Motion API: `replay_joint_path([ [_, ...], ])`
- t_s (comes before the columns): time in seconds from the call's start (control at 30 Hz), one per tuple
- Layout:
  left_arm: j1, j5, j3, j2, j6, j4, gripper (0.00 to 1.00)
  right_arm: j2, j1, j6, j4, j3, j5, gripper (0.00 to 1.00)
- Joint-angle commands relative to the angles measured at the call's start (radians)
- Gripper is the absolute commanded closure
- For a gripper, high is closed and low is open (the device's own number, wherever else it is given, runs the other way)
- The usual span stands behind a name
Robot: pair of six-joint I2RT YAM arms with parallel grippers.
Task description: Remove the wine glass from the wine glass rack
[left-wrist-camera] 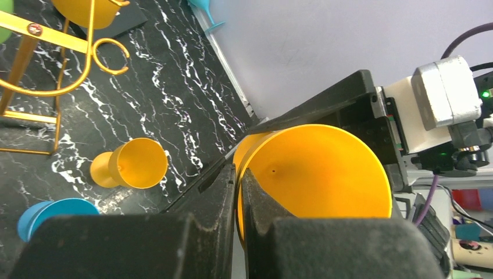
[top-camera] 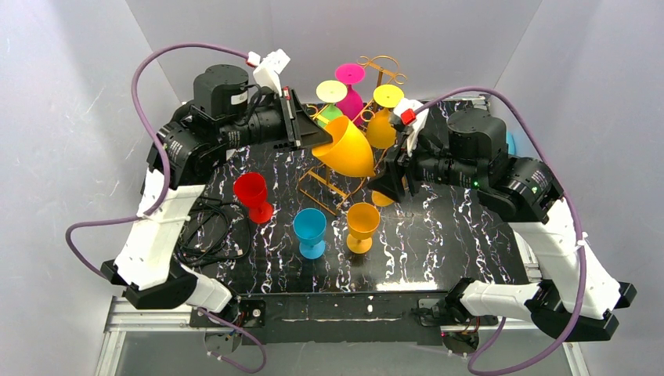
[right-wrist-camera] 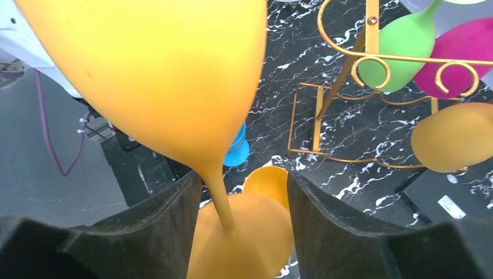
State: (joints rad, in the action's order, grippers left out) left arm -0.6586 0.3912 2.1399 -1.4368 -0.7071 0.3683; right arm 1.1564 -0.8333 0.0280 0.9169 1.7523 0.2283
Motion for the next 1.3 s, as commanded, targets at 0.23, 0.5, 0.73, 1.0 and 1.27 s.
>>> replay_joint_path([
  [0.23,-0.001,-0.163,0.136,0.038,0.179,0.141,1.0,-0.067,-0.003,-0.02,-0.039,-0.017,-0.066,0.18],
  [0.5,0.0,-0.39,0.163,0.062,0.317,0.267,1.0,-0.106,-0.003,-0.064,-0.043,-0.051,-0.078,0.17],
  [0.73,-0.001,-0.534,0.113,0.116,0.399,0.373,1.0,-0.115,-0.003,-0.075,-0.049,-0.062,-0.086,0.17],
  [1.0,0.0,-0.663,-0.066,0.234,0.412,0.356,1.0,-0.111,-0.003,-0.093,-0.064,-0.066,-0.083,0.17],
  [1.27,-0.001,-0.762,-0.279,0.338,0.418,0.335,1.0,-0.116,-0.003,-0.126,-0.087,-0.074,-0.105,0.17],
])
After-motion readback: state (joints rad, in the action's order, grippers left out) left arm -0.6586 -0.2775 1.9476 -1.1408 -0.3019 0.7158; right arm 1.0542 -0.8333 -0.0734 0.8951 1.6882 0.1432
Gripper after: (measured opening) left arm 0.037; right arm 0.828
